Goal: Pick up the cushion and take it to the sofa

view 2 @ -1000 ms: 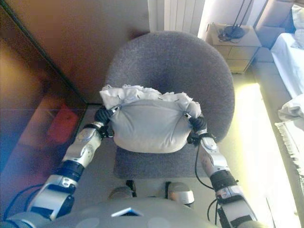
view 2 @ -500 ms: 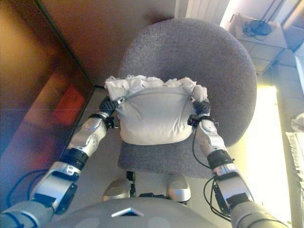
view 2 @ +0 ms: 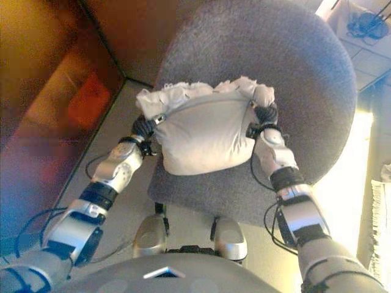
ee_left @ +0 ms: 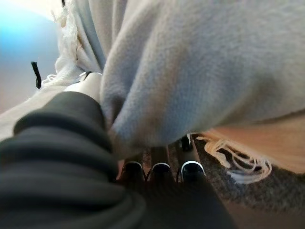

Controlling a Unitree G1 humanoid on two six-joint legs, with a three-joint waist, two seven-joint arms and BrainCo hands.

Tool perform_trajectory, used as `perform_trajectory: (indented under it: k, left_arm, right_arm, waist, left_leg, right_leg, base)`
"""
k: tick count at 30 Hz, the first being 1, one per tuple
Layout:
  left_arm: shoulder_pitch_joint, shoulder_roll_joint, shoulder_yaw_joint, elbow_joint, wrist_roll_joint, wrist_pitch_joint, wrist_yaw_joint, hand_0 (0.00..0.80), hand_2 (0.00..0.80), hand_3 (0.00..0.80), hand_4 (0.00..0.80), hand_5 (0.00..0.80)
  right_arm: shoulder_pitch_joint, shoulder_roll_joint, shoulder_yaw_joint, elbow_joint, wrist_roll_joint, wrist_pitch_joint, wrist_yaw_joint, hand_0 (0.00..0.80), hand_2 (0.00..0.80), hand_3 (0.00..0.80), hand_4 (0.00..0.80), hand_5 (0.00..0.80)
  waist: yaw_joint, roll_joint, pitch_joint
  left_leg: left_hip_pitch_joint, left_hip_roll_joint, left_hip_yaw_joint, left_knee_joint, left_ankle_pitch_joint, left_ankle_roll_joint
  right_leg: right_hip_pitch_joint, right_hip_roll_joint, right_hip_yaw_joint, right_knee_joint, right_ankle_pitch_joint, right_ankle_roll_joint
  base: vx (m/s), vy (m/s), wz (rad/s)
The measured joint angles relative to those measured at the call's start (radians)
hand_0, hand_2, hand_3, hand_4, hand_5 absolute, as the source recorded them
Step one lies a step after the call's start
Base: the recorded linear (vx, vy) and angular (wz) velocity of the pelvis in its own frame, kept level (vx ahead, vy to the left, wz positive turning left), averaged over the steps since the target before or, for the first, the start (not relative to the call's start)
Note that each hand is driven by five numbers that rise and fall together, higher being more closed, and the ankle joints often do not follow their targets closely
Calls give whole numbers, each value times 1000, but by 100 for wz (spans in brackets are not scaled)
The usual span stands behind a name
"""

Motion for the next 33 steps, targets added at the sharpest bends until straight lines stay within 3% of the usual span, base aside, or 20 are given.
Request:
perform_trajectory:
  k: [3,4,5,13,20,26,31,33]
  left_arm:
    - [-66,1,0,28,-33,-1,20,800,800,800,800,800]
    - [-79,2,-2,32,-35,0,27,787,787,787,787,787]
    - [-88,1,-3,35,-43,1,33,0,0,0,0,0]
    - [-88,7,-4,35,-43,2,73,0,0,0,0,0]
    - [-27,9,22,21,-60,2,96,0,0,0,0,0]
    - [92,25,107,-98,-54,-12,98,0,0,0,0,0]
    - [171,45,175,-118,-21,-28,78,0,0,0,0,0]
    - [217,58,175,-125,-20,-29,49,0,0,0,0,0]
  right_arm:
    - [-63,-3,0,42,21,-7,3,800,800,800,800,800]
    - [-82,-3,3,62,28,-7,9,235,235,235,235,235]
    - [-100,-3,7,86,36,-7,11,0,0,0,0,0]
    - [-123,-15,6,123,64,5,-13,0,0,0,0,0]
    - [-102,-17,-24,112,76,46,-26,0,0,0,0,0]
    - [43,-20,-150,-47,107,49,-53,0,0,0,0,0]
    - [108,-50,-240,-54,106,32,-52,0,0,0,0,0]
    - [149,-65,-279,-55,106,16,-46,0,0,0,0,0]
  waist:
    - [1,-12,35]
    - [0,-16,42]
    - [0,-20,48]
    - [-1,-24,51]
    - [-1,-28,48]
    - [0,-38,6]
    - [0,-35,-56]
    - [0,-33,-90]
  left_leg:
    - [-29,0,-12,21,0,1]
    - [-30,-1,-13,22,0,1]
    - [-30,-2,-14,24,0,1]
    - [-12,-4,-29,12,1,1]
    - [99,-5,-8,-37,-1,-1]
    - [182,-6,21,-83,-7,0]
    - [227,-17,32,-118,-3,-2]
    - [244,-16,59,-140,-3,6]
  right_leg:
    - [-22,-1,-1,19,-2,0]
    - [-23,-2,-1,22,-3,1]
    - [-25,-3,-1,29,-7,1]
    - [4,-1,-4,18,-9,1]
    - [122,-2,-3,-49,-3,6]
    - [220,-5,-3,-125,5,10]
    - [267,-13,-2,-160,8,15]
    - [286,-18,-5,-174,9,18]
  base:
    - [-37,-36,8]
    - [-8,-40,3]
    - [-5,-37,5]
    - [50,2,6]
    - [162,38,2]
    - [161,78,2]
    - [39,84,2]
    - [5,99,2]
